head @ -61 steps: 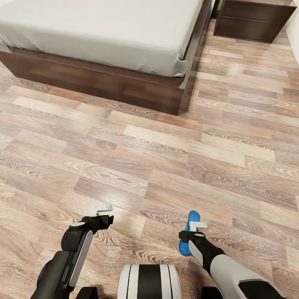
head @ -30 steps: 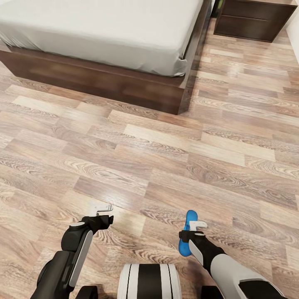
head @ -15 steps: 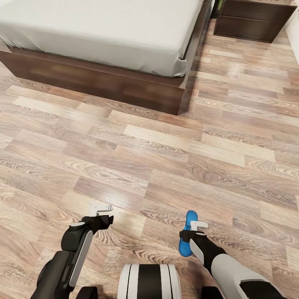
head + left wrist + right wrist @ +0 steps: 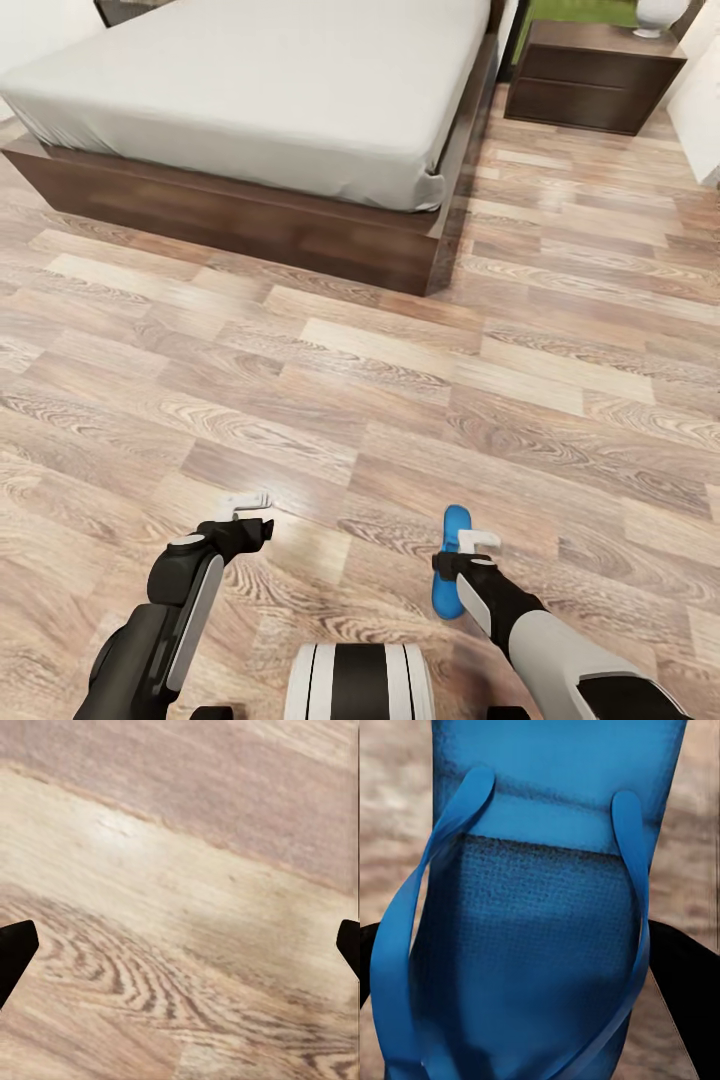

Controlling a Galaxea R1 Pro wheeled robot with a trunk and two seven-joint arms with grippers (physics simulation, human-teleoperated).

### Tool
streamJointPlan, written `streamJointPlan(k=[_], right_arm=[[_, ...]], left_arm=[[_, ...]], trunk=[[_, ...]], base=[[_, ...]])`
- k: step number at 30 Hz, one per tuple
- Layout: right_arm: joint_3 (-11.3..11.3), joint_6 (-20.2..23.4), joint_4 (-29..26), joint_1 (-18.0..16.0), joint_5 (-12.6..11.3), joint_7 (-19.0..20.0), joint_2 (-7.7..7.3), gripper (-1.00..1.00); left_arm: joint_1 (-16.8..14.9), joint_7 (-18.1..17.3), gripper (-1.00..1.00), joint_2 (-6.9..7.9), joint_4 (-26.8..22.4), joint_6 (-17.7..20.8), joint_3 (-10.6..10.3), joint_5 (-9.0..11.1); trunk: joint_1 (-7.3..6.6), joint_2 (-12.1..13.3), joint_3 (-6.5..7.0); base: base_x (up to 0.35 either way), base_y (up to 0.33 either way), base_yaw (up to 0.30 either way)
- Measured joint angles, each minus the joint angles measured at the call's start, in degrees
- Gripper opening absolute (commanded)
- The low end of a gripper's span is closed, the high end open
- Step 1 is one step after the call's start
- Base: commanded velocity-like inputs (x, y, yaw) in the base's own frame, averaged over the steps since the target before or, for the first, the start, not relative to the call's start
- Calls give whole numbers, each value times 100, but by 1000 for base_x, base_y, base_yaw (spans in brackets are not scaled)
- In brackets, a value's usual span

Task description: In the bedroom, move the book from the bed onto either nightstand, and place the two sandals side by side next to the bed.

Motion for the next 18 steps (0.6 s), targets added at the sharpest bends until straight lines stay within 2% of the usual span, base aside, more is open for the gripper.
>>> streamJointPlan(k=[10, 14, 15, 16, 17, 18], right_arm=[[4, 15, -7, 0, 7, 0, -8, -100], [5, 171, -133, -2, 10, 2, -8, -100], [11, 271, -301, -3, 18, 4, -8, -100], [17, 481, -713, 0, 20, 7, -8, -100], [20, 920, -1471, 14, 0, 12, -9, -100], [26, 1070, -2047, 15, 24, 17, -9, -100]], left_arm=[[0, 0, 100, 0, 5, 7, 0, 7], [0, -1, 100, 0, 6, 11, 0, 20], [0, -1, 100, 0, 6, 13, -1, 24], [0, -5, 100, 0, 6, 15, -1, 32], [0, -11, 100, 0, 6, 17, 0, 36], [0, -13, 100, 0, 7, 17, -1, 37]], trunk=[[-26, 13, 222], [-36, 19, 310], [-39, 20, 333], [-41, 21, 355], [-43, 23, 377], [-47, 24, 400]], base=[[0, 0, 0], [0, 0, 0], [0, 0, 0], [0, 0, 0], [0, 0, 0], [0, 0, 0]])
